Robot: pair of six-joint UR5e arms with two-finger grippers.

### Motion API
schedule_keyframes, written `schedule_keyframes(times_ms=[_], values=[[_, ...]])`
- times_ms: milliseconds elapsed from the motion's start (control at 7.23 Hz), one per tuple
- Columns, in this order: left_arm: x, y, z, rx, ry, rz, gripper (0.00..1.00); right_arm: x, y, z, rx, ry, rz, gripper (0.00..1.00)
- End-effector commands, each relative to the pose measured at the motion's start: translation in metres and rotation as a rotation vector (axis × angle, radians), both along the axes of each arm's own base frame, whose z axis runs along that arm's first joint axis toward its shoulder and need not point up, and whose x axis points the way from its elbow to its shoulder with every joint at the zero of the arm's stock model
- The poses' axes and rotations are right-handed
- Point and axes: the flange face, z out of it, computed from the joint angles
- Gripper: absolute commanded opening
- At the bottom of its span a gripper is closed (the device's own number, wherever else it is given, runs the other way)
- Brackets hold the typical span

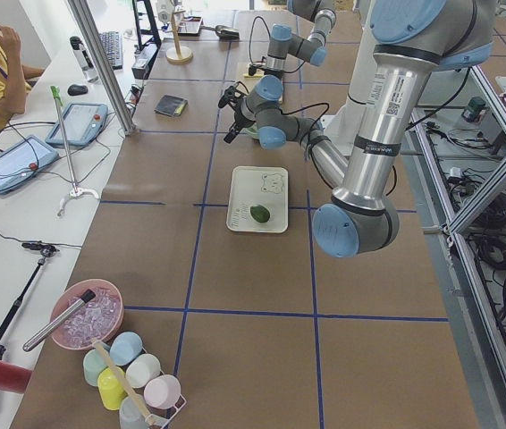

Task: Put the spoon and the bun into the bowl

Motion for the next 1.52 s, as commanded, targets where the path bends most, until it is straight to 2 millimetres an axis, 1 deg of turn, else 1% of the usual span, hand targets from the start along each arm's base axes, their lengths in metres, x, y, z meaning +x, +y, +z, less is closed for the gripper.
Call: schedule_keyframes(times_ms=[0, 415, 553, 691, 830, 968, 1106, 1245, 1383], values=[[0.0, 0.0, 0.001, -0.005, 0.0, -0.002, 0.99, -0.002, 0.0, -0.002, -0.002, 0.007, 0.001, 0.52], [-0.001, -0.001, 0.002, -0.006, -0.002, -0.009, 0.99, -0.001, -0.002, 0.0, 0.0, 0.01, 0.005, 0.53], [-0.005, 0.002, 0.024, -0.018, -0.038, -0.002, 0.99, 0.011, -0.014, 0.006, -0.002, 0.015, 0.022, 0.6], [-0.015, 0.006, 0.049, 0.022, -0.088, 0.02, 0.99, 0.044, -0.025, 0.032, -0.013, 0.035, 0.04, 0.61], [-0.039, 0.008, 0.088, 0.071, -0.141, 0.029, 0.99, 0.097, -0.044, 0.067, -0.055, 0.05, 0.03, 0.61], [-0.076, 0.014, 0.128, 0.137, -0.165, 0.022, 0.99, 0.159, -0.074, 0.095, -0.068, 0.063, 0.008, 0.61], [-0.118, 0.01, 0.164, 0.18, -0.202, 0.047, 0.99, 0.223, -0.096, 0.134, -0.036, 0.096, -0.027, 0.61], [-0.18, -0.012, 0.192, 0.201, -0.24, 0.11, 0.99, 0.291, -0.112, 0.175, 0.013, 0.128, -0.057, 0.61], [-0.256, -0.036, 0.229, 0.254, -0.31, 0.153, 0.99, 0.371, -0.127, 0.216, 0.054, 0.15, -0.063, 0.61]])
